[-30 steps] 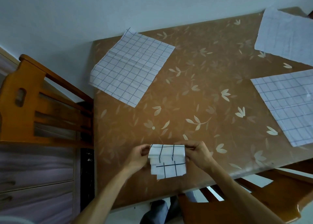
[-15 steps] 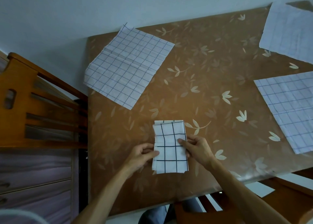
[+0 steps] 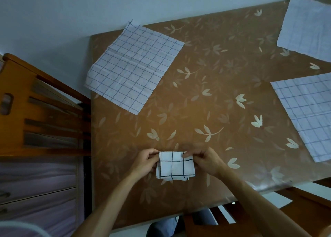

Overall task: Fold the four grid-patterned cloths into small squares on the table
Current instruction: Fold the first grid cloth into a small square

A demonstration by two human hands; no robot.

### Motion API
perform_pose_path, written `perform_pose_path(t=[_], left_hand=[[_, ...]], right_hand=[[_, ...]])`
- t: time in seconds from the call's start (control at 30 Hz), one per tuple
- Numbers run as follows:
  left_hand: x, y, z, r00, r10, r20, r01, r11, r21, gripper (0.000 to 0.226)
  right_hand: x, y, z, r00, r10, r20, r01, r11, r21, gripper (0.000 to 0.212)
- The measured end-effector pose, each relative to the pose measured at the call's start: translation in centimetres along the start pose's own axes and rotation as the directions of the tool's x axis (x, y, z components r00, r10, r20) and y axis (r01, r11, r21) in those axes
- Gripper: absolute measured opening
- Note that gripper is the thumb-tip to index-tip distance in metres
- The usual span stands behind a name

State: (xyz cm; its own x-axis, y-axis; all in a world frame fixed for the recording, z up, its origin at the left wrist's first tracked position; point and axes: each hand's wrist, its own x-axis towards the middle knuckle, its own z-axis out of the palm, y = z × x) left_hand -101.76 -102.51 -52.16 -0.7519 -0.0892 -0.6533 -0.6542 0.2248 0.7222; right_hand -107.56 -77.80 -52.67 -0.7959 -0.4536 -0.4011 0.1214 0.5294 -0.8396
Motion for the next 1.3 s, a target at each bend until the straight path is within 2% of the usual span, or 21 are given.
perform_pose_path(t=[0.1,0.23,0.3,0.37,0.43,0.47,0.53,0.6,0.67,0.9,1.07,1.1,1.13,1.17,1.2,1.23,1.3], left_hand=[[0.2,-0.7,-0.1,0.999,0.013,-0.036,-0.012,0.999,0.045,0.016],[0.5,-1.7,-0.5,0.998,0.046,-0.036,-0.04,0.989,0.144,0.018],[0.5,-1.8,-0.5,0.997,0.056,-0.05,-0.048,0.986,0.16,0.019],[0.3,-1.7,-0.5,0.996,0.062,-0.061,-0.052,0.987,0.154,0.02],[0.3,-1.7,-0.5,0.996,0.066,-0.066,-0.057,0.99,0.131,0.02],[0.3,-1.7,-0.6,0.996,0.064,-0.068,-0.056,0.992,0.115,0.02],[0.3,-1.7,-1.0,0.996,0.061,-0.06,-0.056,0.994,0.089,0.019],[0.2,-1.7,-1.2,0.998,0.048,-0.037,-0.045,0.997,0.057,0.019],[-0.1,-1.6,-1.2,0.999,0.026,-0.023,-0.026,1.0,0.007,0.019],[-0.8,-1.2,-0.9,1.0,-0.01,-0.01,0.009,0.993,-0.118,0.016],[-0.7,-0.9,-1.1,0.999,-0.034,0.032,0.036,0.997,-0.067,0.017],[-0.7,-0.9,-1.0,1.0,0.003,-0.011,-0.003,1.0,-0.004,0.017],[-0.7,-1.0,-0.7,0.991,0.091,-0.095,-0.077,0.986,0.147,0.018],[-0.8,-1.3,-0.4,0.952,0.239,-0.19,-0.159,0.919,0.361,0.019],[-0.9,-1.6,0.0,0.878,0.42,-0.229,-0.233,0.794,0.562,0.023],[-1.1,-1.9,0.6,0.794,0.58,-0.181,-0.311,0.643,0.7,0.029],[-1.3,-2.5,2.2,0.661,0.749,0.043,-0.465,0.364,0.807,0.046]], right_hand=[[0.0,0.2,0.3,0.998,0.027,0.065,-0.016,0.986,-0.165,0.038],[-0.4,0.0,0.9,0.987,0.039,0.153,-0.011,0.984,-0.181,0.031],[-0.7,0.0,1.2,0.991,0.037,0.132,-0.017,0.989,-0.146,0.031],[-0.7,0.3,1.5,0.995,0.023,0.094,-0.014,0.996,-0.094,0.039],[-0.6,0.4,1.6,0.994,0.086,0.062,-0.09,0.994,0.06,0.047],[-0.5,0.4,1.4,0.988,0.14,0.057,-0.147,0.979,0.141,0.046],[-0.3,0.2,0.8,0.973,0.21,0.101,-0.228,0.944,0.238,0.031],[-0.2,0.0,0.4,0.96,0.231,0.16,-0.267,0.928,0.26,0.018],[-0.2,-0.2,0.4,0.957,0.222,0.185,-0.265,0.93,0.256,0.014],[0.2,-0.8,0.5,0.959,0.234,0.161,-0.275,0.909,0.315,0.03],[0.5,-1.0,0.6,0.955,0.286,0.073,-0.295,0.923,0.248,0.029],[0.6,-0.9,0.7,0.956,0.289,0.053,-0.294,0.932,0.211,0.027],[0.7,-0.9,0.8,0.957,0.289,0.034,-0.29,0.943,0.164,0.027],[0.8,-0.8,0.9,0.959,0.284,0.017,-0.284,0.952,0.111,0.028],[0.8,-0.7,1.1,0.96,0.28,0.002,-0.28,0.958,0.058,0.028],[0.8,-0.8,1.3,0.961,0.277,-0.013,-0.277,0.961,0.008,0.029],[0.6,-1.2,1.6,0.968,0.247,-0.045,-0.249,0.966,-0.072,0.034]])
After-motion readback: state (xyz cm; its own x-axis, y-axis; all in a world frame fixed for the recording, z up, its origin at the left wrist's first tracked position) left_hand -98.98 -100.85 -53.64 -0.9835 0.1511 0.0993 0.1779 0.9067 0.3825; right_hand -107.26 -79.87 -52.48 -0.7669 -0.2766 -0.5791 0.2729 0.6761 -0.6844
